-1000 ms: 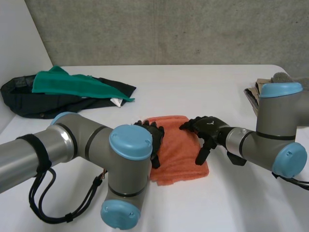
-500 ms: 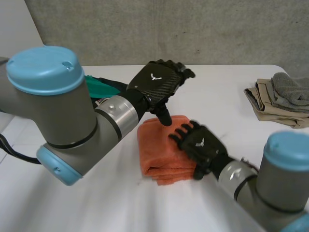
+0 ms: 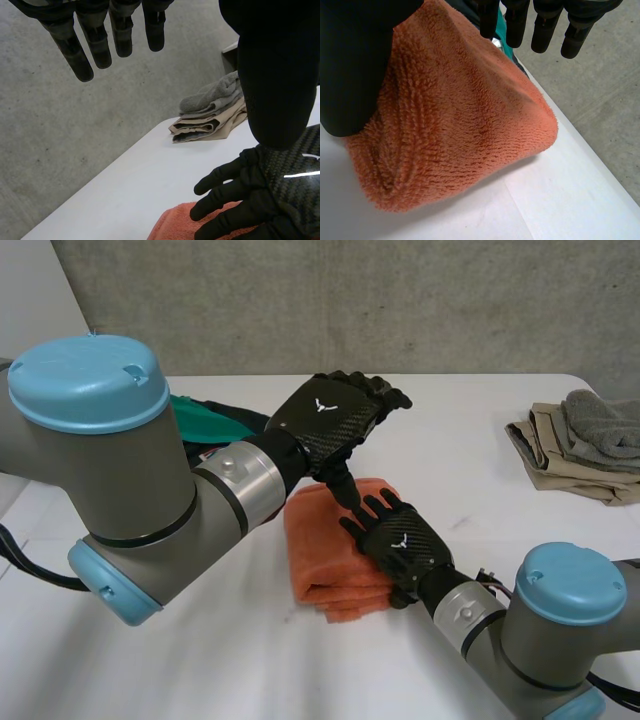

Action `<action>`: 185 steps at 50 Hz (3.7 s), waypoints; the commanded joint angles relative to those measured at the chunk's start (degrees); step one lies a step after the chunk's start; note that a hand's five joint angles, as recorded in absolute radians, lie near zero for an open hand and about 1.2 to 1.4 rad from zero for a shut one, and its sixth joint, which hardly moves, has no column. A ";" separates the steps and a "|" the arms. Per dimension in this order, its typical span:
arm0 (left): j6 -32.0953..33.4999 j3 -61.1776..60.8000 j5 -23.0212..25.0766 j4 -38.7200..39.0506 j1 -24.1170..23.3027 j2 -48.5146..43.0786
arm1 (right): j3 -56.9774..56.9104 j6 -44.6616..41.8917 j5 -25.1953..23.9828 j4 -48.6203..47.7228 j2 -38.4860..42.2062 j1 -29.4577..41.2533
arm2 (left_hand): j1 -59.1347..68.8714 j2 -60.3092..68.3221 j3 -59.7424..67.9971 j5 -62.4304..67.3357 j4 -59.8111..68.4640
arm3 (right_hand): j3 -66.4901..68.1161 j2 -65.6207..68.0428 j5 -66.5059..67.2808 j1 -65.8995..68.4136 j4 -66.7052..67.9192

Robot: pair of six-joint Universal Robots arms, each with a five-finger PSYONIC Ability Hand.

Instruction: Fold the laundry.

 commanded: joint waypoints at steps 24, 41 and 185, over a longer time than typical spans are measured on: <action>-1.77 -0.17 -0.20 0.29 0.72 0.03 | -6.97 0.76 0.32 0.12 4.07 -0.14 | 2.19 1.27 1.11 1.98 1.55 | 28.08 28.55 27.55 27.92 28.14; -1.86 -0.34 -0.20 0.29 0.72 0.03 | -10.21 1.20 0.15 0.12 6.09 -0.05 | 2.19 1.27 1.11 1.98 1.55 | 67.69 68.16 67.16 67.53 67.75; 21.16 25.06 -1.34 13.91 39.21 -38.99 | 2.52 -9.00 -17.08 13.57 -13.25 -24.22 | 26.07 25.16 25.00 25.87 25.44 | -2.31 -1.84 -2.84 -2.47 -2.25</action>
